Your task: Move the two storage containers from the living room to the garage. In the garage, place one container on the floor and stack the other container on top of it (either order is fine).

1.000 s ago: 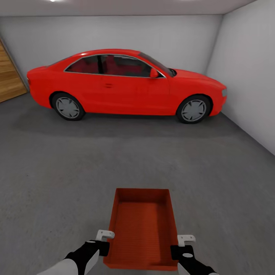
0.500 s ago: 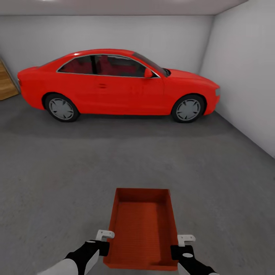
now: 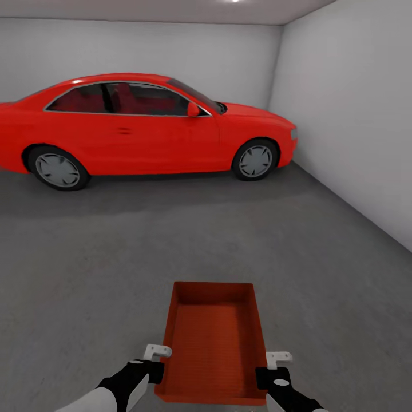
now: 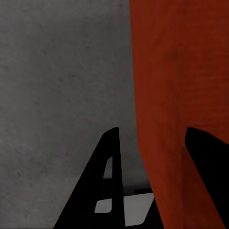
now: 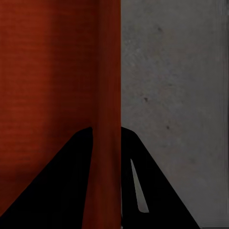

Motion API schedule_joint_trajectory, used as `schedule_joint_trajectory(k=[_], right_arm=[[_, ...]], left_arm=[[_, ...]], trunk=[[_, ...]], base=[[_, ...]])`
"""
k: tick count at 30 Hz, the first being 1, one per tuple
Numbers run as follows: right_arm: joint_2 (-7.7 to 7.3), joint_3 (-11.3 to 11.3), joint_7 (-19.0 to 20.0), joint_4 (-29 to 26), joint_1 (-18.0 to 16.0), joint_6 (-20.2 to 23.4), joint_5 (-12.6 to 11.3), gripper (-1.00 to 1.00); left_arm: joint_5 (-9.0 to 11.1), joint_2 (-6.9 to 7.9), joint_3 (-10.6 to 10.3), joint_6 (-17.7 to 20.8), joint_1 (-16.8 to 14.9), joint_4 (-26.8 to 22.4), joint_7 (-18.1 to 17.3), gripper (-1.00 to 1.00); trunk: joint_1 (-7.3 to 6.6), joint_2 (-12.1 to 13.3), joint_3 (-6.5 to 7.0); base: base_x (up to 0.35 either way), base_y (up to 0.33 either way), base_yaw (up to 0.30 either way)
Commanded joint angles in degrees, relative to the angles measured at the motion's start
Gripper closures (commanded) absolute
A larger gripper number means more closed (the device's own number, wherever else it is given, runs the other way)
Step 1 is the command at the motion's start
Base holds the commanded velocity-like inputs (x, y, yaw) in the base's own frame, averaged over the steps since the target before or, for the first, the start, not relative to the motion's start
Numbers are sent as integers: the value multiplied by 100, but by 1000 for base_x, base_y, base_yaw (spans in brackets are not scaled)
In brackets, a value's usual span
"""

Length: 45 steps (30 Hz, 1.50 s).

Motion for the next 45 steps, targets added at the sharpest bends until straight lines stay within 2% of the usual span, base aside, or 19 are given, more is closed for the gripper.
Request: schedule_joint_trajectory(k=[1,45], right_arm=[[-1,-14,-23,2,-7,-29,-30,100],[16,-14,-23,2,-7,-23,-27,100]], left_arm=[[-105,1,-1,37,2,-13,25,100],[-88,15,2,37,2,-15,25,100]], trunk=[[1,-5,-6],[1,-5,-6]], base=[[0,0,-285],[0,0,-285]])
